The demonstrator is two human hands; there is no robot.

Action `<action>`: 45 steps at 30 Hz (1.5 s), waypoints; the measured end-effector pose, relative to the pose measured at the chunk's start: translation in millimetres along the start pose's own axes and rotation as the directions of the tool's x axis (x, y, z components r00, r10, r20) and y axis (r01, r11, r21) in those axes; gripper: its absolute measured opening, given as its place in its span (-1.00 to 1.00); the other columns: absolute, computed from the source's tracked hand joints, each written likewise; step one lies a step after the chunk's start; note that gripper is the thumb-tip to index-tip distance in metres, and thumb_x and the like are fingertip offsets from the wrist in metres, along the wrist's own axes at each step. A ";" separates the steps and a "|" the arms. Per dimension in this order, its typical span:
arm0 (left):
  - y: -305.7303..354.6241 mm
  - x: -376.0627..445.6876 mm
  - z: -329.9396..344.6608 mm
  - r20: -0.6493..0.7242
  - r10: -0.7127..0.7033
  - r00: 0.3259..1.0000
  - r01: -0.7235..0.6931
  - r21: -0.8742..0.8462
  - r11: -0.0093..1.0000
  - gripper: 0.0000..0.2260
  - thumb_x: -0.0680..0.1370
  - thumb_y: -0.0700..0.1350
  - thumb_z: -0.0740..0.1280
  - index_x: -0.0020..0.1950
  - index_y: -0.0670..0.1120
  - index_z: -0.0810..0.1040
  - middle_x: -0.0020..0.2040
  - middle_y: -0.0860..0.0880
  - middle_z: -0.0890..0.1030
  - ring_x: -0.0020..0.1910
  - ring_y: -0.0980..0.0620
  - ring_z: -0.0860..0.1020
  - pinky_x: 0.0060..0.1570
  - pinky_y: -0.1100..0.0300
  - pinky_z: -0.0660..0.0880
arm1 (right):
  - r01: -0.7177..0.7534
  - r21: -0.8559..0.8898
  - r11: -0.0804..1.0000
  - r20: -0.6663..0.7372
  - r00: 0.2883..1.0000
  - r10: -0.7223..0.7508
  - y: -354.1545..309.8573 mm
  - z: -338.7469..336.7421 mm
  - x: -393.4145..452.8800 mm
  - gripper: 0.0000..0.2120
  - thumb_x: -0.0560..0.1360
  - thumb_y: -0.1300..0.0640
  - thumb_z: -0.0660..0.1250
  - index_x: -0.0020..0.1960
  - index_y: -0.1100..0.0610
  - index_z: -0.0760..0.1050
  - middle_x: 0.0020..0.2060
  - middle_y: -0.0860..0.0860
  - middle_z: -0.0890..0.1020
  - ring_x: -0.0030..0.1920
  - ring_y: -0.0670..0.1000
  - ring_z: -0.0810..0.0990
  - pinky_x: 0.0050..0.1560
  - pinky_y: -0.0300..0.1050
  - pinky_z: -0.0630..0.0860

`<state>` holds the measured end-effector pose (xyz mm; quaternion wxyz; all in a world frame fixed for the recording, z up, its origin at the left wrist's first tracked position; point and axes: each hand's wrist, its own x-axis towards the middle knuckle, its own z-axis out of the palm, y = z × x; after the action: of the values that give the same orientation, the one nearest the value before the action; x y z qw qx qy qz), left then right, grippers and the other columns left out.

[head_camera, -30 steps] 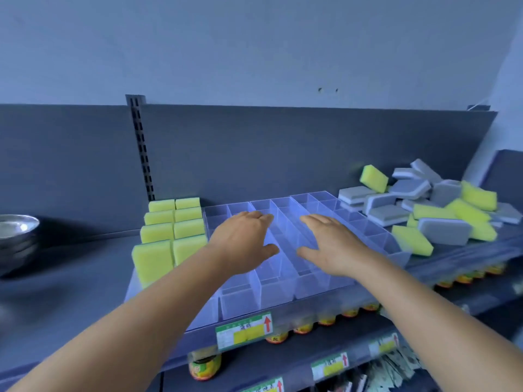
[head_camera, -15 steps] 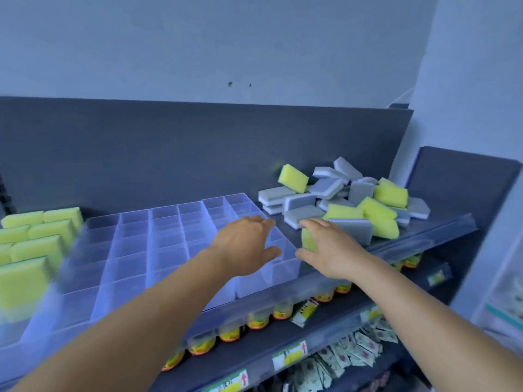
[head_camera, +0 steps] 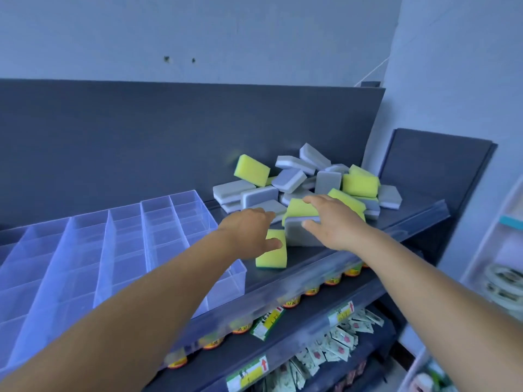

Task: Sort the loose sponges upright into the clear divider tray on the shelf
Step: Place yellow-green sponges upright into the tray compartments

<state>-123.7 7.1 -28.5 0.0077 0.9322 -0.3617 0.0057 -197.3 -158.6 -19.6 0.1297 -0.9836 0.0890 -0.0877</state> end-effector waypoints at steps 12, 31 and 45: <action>-19.7 66.2 21.3 0.276 0.094 0.956 -0.100 0.008 0.995 -0.36 0.48 0.24 0.31 0.43 -0.08 0.29 0.36 -0.07 0.42 0.31 -0.11 0.41 0.24 -0.08 0.43 | -0.025 -0.012 1.000 0.053 0.998 0.026 21.6 12.6 84.8 -0.52 0.56 0.01 0.21 0.45 0.06 0.27 0.43 0.00 0.36 0.41 0.05 0.34 0.33 -0.05 0.34; 0.9 61.7 1.1 0.075 -0.251 0.965 0.259 -0.133 0.957 -0.48 0.41 0.04 0.48 0.25 -0.06 0.32 0.12 -0.07 0.47 -0.01 -0.07 0.47 -0.07 0.08 0.47 | 0.161 0.085 0.983 0.060 0.984 -0.166 53.7 4.0 111.7 -0.42 0.45 0.02 0.33 0.42 0.01 0.23 0.36 0.03 0.31 0.27 0.11 0.43 0.20 -0.05 0.41; -12.4 -24.7 -45.9 -0.347 -0.490 0.800 0.375 -0.349 0.859 -0.66 0.51 -0.09 0.35 0.28 0.00 0.47 0.14 -0.01 0.54 0.11 -0.05 0.48 0.04 0.14 0.44 | 0.425 0.528 0.735 -0.143 0.898 -0.416 -28.4 1.1 82.4 -0.26 0.38 0.01 0.45 0.44 -0.18 0.13 0.24 -0.07 0.39 0.16 0.01 0.42 0.09 -0.12 0.37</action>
<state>-133.8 33.7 16.8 0.2104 0.9568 -0.1241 0.1580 -113.0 -147.6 -0.6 0.3810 -0.8986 -0.1632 -0.1438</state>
